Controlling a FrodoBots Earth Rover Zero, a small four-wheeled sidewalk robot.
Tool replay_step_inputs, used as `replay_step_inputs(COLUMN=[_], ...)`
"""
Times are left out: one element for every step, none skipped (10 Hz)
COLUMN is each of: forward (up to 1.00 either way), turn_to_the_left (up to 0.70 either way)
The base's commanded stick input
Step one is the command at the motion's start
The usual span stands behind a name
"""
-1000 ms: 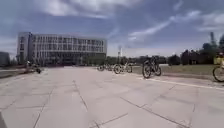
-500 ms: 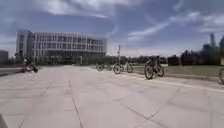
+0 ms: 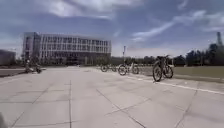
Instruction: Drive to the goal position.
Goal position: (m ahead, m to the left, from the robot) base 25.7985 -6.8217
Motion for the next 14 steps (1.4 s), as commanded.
replay_step_inputs(forward=[0.70,0.70,0.70,0.70,0.70,0.70,0.70,0.70,0.70,0.70,0.70,0.70,0.70,0.70], turn_to_the_left=[0.14,0.14,0.14,0.14,0.14,0.14,0.14,0.14,0.14,0.14,0.14,0.14,0.14,0.14])
